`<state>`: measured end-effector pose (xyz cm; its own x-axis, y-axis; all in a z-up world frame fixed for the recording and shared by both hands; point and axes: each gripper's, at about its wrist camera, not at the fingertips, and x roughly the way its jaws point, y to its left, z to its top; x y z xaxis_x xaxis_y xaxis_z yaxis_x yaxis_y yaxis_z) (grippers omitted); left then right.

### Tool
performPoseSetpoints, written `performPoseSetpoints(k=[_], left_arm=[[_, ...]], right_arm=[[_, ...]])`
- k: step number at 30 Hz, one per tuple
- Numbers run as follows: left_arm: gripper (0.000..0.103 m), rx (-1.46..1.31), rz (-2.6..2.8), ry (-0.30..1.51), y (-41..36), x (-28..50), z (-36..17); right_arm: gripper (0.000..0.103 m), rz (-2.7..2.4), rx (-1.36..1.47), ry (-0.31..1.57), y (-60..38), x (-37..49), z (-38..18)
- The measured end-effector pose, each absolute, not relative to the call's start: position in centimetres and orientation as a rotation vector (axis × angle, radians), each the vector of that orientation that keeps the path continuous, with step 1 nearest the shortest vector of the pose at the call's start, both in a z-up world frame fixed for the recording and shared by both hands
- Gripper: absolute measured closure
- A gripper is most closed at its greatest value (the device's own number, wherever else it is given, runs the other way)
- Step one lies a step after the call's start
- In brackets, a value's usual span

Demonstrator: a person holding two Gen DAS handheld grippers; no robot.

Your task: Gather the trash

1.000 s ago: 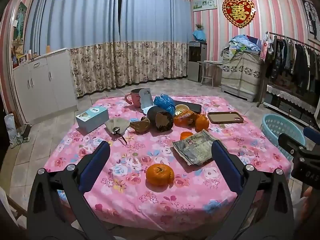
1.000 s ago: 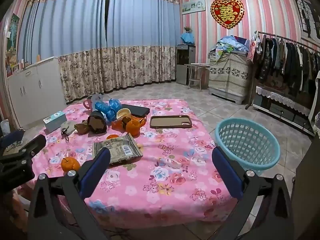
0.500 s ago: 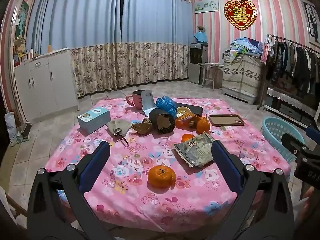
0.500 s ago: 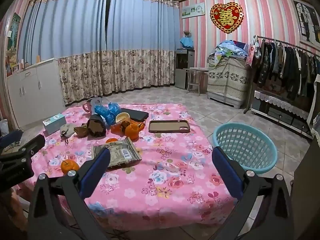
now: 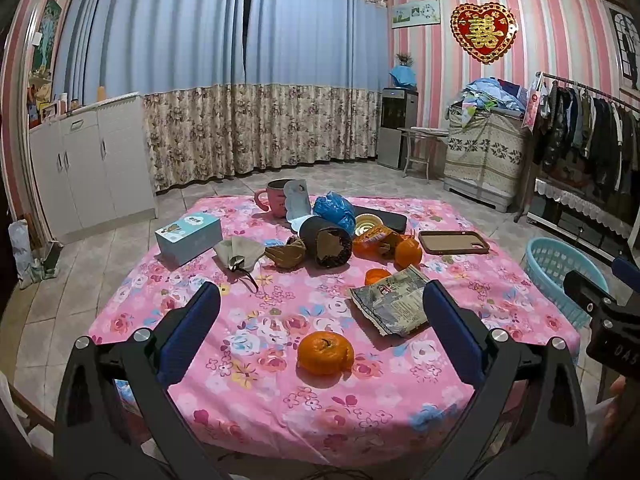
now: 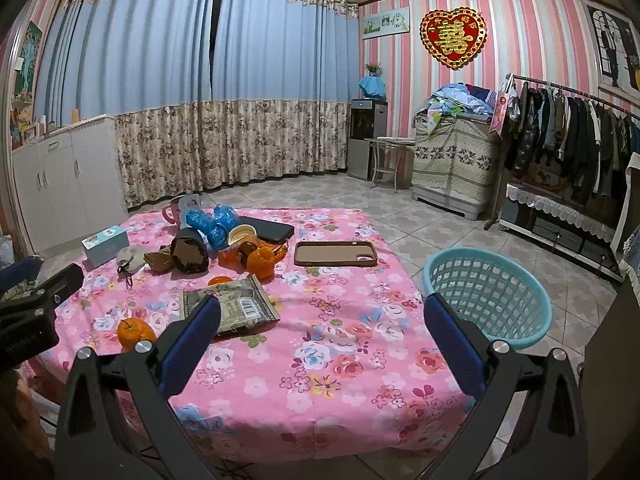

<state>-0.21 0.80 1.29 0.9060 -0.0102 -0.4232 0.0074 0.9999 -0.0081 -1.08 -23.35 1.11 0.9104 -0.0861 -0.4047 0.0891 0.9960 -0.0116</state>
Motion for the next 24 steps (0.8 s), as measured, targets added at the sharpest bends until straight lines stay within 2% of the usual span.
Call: performPoseSetpoints(k=[24], left_arm=[[0.005, -0.01, -0.004, 0.434, 1.12, -0.31, 1.02]], right_arm=[[0.004, -0.103, 0.001, 0.418, -23.73, -0.83, 0.88]])
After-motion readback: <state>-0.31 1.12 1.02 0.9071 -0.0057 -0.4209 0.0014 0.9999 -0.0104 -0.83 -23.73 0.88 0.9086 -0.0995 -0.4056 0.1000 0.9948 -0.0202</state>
